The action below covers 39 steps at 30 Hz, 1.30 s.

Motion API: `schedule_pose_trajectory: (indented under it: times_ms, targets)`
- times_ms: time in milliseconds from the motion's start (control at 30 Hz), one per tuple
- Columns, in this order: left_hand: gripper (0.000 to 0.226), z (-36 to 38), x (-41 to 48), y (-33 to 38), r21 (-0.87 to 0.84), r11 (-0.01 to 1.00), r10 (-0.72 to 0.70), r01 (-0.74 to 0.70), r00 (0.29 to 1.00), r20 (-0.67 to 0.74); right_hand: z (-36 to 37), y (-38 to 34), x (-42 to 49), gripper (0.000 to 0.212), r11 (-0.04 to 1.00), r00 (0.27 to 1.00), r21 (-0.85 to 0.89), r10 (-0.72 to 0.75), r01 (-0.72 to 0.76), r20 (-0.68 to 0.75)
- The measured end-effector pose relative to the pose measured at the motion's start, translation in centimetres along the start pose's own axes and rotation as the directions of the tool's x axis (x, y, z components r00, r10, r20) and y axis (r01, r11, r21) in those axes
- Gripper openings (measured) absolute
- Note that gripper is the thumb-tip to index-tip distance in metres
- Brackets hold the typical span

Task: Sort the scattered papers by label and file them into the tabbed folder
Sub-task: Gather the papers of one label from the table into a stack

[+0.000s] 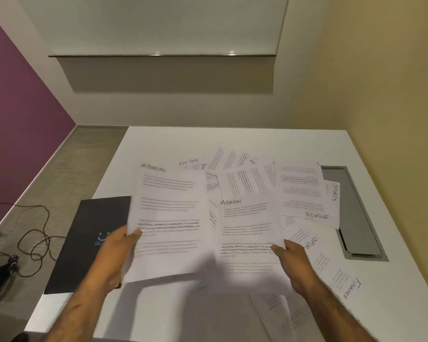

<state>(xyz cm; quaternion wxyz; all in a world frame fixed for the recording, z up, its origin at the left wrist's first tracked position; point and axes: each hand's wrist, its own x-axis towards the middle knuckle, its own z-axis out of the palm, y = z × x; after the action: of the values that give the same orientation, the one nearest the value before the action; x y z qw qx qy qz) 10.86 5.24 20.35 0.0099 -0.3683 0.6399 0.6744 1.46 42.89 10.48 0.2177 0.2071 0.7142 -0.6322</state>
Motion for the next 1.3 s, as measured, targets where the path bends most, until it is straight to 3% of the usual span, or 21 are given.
schedule_pose_trajectory:
  times_ms: [100, 333, 467, 533, 633, 733, 967, 1167, 1300]
  targets:
    - [0.022, 4.1, -0.4, -1.1, 0.086, 0.996, 0.019, -0.028, 0.994, 0.106, 1.2, -1.0, -0.4, 0.023, 0.999, 0.996, 0.049, -0.017, 0.013, 0.083]
    - [0.012, 9.4, -0.7, -3.6, 0.39, 0.914, 0.056, -0.108, 0.988, 0.141, 0.9, -3.2, -1.8, 0.024, 0.984, 0.971, 0.181, -0.042, -0.001, 0.235]
    - [0.022, 10.4, -0.5, -2.9, 0.153, 0.986, -0.11, 0.062, 0.939, 0.326, 0.1, -4.0, -2.3, 0.025, 0.987, 0.945, 0.159, -0.087, 0.037, 0.316]
    - [0.026, 11.3, -0.2, -2.5, 0.054, 0.991, -0.134, 0.123, 0.929, 0.346, 0.0, -4.2, -2.5, 0.031, 0.985, 0.949, 0.169, -0.093, 0.042, 0.302]
    - [0.028, 13.3, -0.7, -2.0, 0.024, 1.0, -0.025, 0.018, 0.948, 0.316, -0.3, -5.0, -2.9, 0.042, 0.984, 0.962, 0.168, -0.108, 0.067, 0.252]
    - [0.027, 15.7, -1.5, -1.4, -0.043, 0.994, 0.105, -0.097, 0.953, 0.285, -0.6, -6.0, -2.7, 0.033, 0.976, 0.943, 0.148, -0.195, 0.16, 0.27]
    - [0.03, 18.1, -0.5, -2.3, -0.023, 0.956, 0.293, -0.293, 0.943, 0.161, 0.2, -7.0, -2.7, 0.022, 0.951, 0.954, 0.093, -0.298, 0.293, 0.038]
    - [0.025, 19.1, 0.2, -4.0, -0.031, 0.952, 0.305, -0.304, 0.934, 0.185, -0.5, -4.7, -2.0, 0.029, 0.957, 0.958, 0.032, -0.287, 0.288, -0.029]
    - [0.02, 19.6, 0.8, -6.4, 0.076, 0.96, 0.252, -0.268, 0.952, 0.177, -1.6, -2.7, -1.6, 0.039, 0.97, 0.97, 0.035, -0.241, 0.242, -0.022]
